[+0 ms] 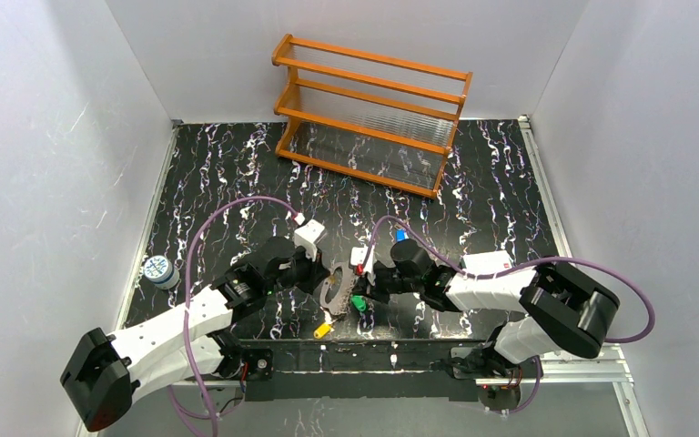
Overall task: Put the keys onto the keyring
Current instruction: Place the keyring at the center of the board.
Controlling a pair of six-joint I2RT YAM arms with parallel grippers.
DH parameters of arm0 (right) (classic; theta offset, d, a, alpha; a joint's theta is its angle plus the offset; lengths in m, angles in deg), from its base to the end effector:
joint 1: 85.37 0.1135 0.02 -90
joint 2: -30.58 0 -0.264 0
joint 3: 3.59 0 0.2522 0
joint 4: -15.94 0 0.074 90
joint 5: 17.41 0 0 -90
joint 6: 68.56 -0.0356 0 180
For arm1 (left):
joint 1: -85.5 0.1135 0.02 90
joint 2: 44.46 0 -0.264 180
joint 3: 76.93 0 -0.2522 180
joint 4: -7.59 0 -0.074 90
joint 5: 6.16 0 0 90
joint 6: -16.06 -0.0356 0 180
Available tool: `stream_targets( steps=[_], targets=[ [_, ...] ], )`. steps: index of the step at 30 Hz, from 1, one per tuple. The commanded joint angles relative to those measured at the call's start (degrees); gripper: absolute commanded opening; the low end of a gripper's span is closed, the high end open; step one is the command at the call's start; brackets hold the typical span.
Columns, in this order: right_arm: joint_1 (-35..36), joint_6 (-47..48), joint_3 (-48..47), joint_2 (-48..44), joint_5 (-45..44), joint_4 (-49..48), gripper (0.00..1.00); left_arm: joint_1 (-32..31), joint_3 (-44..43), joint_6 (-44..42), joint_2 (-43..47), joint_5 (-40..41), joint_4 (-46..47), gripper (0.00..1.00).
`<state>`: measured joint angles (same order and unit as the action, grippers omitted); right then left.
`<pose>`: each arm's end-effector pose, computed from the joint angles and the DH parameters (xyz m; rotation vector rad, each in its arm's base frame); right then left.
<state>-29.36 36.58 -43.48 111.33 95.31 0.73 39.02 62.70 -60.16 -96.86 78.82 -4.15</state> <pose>0.1365 0.2271 0.1628 -1.4168 1.5311 0.8442 0.1394 -0.1513 0.2260 0.6381 1.9654 -0.7546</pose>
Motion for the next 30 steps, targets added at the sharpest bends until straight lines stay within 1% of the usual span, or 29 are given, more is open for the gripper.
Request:
stream_targets(
  steps=[1,4,9,13,16,18,21,23,26,28,29,30],
  targets=[
    [-0.08,-1.92,-1.73,-0.61,-3.17,-0.51,0.18,-0.06,-0.15,0.37,2.07,4.08,-1.66,0.0],
    [-0.17,-3.84,0.19,-2.55,-5.65,-3.31,0.37,-0.02,-0.19,0.22,2.3,4.22,-1.67,0.0],
    [-1.21,-6.41,4.64,-7.7,-9.33,-8.7,0.56,-0.03,-0.15,0.02,2.52,4.23,-1.67,0.0],
    [-3.32,-9.25,6.44,-10.53,-9.63,-9.5,0.63,-0.09,0.11,0.02,2.58,4.23,-1.71,0.0],
    [-5.52,-15.9,6.41,-11.58,-12.19,-8.27,0.71,-0.02,0.24,0.11,2.4,4.23,-1.68,0.0],
    [-7.0,-19.71,5.54,-11.67,-13.94,-6.1,0.73,-0.07,0.24,0.19,2.35,4.23,-1.67,0.0],
    [-8.92,-23.17,3.48,-11.71,-13.16,-1.52,0.73,-0.03,0.41,0.42,2.14,4.23,-1.67,0.0],
    [-9.75,-26.47,0.86,-11.68,-13.87,3.5,0.75,-0.04,0.59,0.67,1.98,4.23,-1.59,0.0],
    [-10.67,-29.91,-3.87,-10.75,-14.69,13.31,0.75,-0.09,0.75,0.9,1.55,4.23,-1.33,0.0],
    [-11.07,-30.93,-6.28,-9.71,-13.35,19.24,0.74,-0.03,0.84,1.06,1.22,4.23,-1.19,0.0],
    [-11.19,-30.86,-7.12,-9.16,-11.65,21.02,0.71,-0.02,0.88,1.15,1.05,4.23,-1.03,0.0],
    [-11.31,-30.65,-7.73,-8.64,-9.77,22.14,0.66,-0.05,0.94,1.32,0.87,4.23,-0.93,0.0]
  ],
)
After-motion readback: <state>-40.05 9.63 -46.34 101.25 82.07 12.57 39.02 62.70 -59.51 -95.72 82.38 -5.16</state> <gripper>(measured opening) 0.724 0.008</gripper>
